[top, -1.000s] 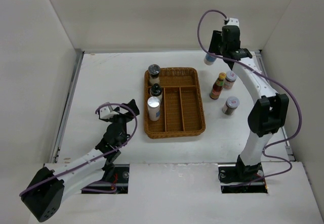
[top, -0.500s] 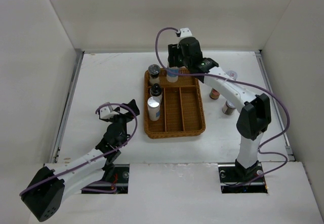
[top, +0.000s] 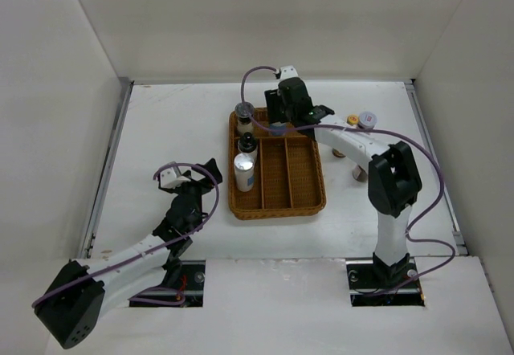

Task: Organize the condiment bottles

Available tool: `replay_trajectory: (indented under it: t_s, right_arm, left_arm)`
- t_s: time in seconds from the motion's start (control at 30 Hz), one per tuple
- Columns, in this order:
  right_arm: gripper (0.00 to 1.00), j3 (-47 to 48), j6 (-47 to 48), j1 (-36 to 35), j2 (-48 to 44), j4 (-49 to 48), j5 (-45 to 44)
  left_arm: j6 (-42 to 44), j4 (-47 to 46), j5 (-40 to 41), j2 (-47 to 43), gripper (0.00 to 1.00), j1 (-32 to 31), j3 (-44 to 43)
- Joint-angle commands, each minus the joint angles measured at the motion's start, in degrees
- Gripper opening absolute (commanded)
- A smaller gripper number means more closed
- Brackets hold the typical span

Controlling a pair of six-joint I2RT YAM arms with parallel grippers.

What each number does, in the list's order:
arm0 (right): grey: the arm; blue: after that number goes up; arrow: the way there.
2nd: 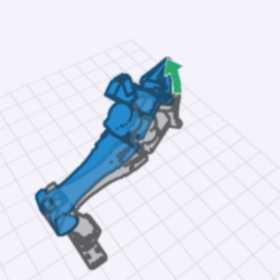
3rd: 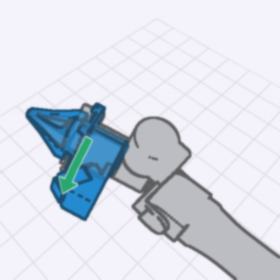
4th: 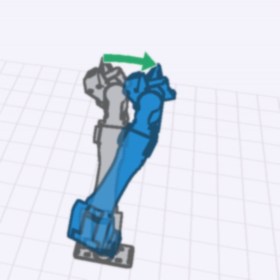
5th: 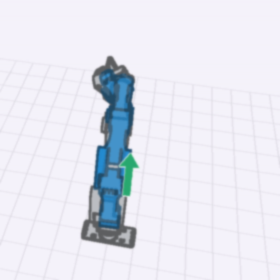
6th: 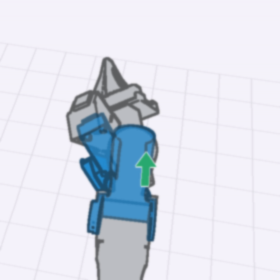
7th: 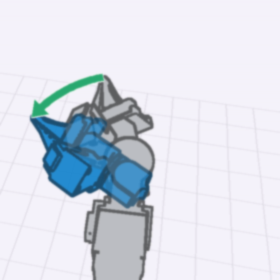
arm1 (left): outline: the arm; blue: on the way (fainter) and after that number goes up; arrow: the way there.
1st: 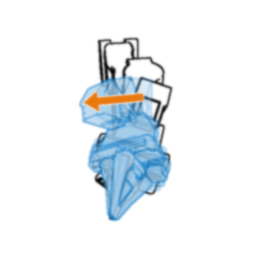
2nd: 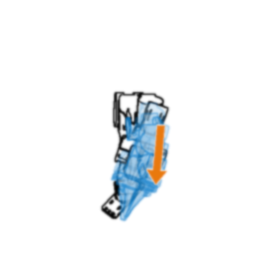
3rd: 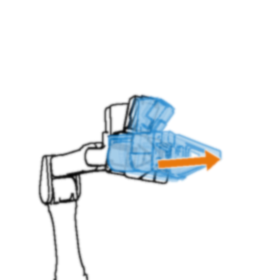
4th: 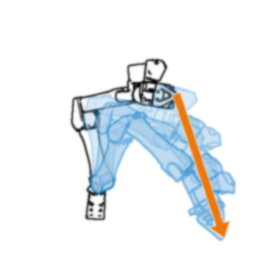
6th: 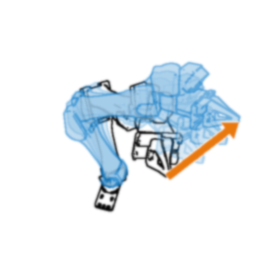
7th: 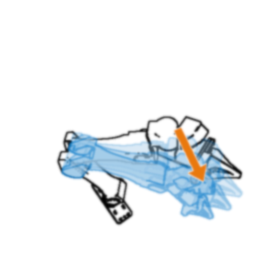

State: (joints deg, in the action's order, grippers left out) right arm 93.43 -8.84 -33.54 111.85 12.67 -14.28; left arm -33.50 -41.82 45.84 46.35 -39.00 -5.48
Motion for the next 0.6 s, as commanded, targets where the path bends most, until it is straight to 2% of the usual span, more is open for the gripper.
replay_trajectory:
  t_s: [0.0,0.1,0.13,0.17,0.27,0.4,0.57]
  right_arm:
    - [0.68,0.3,0.5,-1.5,0.2,-7.9,-1.5]
    - [0.77,-0.2,0.7,-1.7,-0.7,-8.0,-2.0]
    - [0.86,-0.3,0.4,-1.7,-2.8,-8.1,-2.3]
    - [0.86,-0.3,0.4,-1.7,-2.9,-8.1,-2.3]
    - [0.98,-2.7,0.7,-1.7,-7.9,-8.3,-4.6]
    - [1.00,-9.8,0.8,-1.6,-17.8,-9.7,-8.2]
    - [1.00,-25.9,-0.6,3.5,-32.5,-14.8,-17.2]
  left_arm:
    - [-1.0,-3.2,-0.6,0.0,1.00,0.1,0.1]
    - [-1.0,-3.2,-0.6,0.4,1.00,0.1,-0.1]
    - [-1.0,-3.2,-0.6,0.3,1.00,0.0,0.1]
    - [-1.0,-3.2,-0.6,0.3,1.00,0.0,0.1]
    - [-1.0,-3.2,-0.6,0.6,1.00,0.0,-0.1]
    - [-1.1,-3.2,-0.8,0.8,1.00,-0.1,0.0]
    - [-1.1,-3.2,-0.9,1.0,1.00,-0.3,0.0]
